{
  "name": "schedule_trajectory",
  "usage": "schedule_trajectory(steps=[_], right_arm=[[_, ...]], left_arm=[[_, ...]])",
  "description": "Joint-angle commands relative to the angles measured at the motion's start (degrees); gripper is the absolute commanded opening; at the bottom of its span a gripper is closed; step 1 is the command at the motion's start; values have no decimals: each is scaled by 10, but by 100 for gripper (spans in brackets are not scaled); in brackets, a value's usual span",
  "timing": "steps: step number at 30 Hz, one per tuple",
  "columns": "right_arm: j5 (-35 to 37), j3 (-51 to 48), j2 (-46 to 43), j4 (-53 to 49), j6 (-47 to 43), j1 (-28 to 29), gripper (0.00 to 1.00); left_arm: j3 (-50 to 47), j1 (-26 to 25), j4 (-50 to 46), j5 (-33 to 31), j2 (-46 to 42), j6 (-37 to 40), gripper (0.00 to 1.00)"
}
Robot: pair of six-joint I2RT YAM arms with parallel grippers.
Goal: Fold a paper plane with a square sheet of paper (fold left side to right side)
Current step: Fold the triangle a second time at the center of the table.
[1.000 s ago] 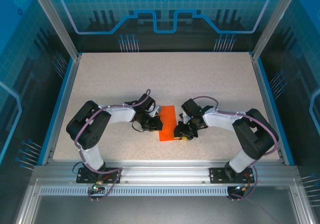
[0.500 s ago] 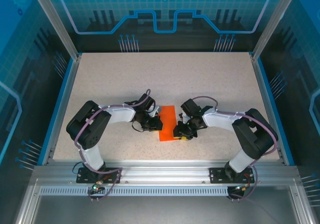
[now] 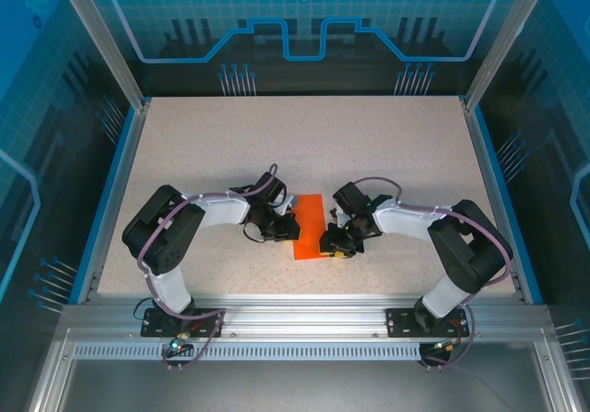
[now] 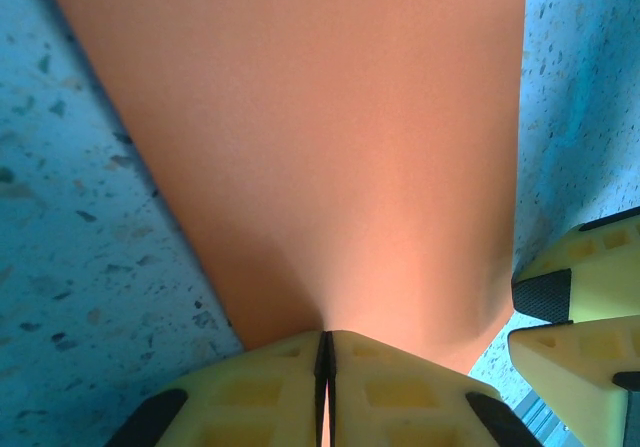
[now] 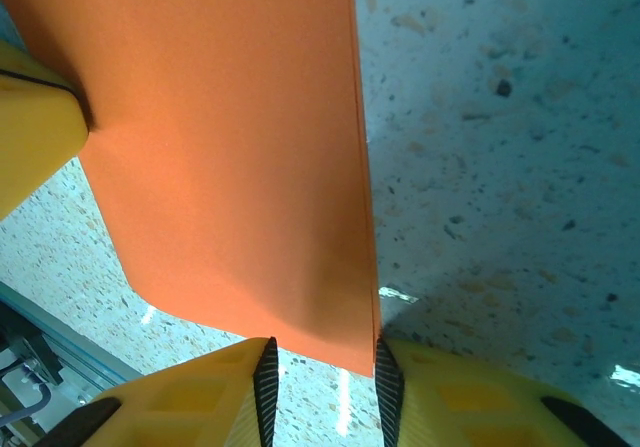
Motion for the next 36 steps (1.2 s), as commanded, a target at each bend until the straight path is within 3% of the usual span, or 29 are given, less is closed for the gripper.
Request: schedule_trajectory(steps=[1,16,36], right_arm=[[-20,5,13,-2,6,13,34],[-26,-1,-2,46,25,7,35],[-97,26,44,99,-32,-66,37]], left_arm=[[-10,-1,-11,-6,18,-4,13],[-9,-2,-11,-5,16,-3,13],[-6,-2,12,4,-9,10,17]])
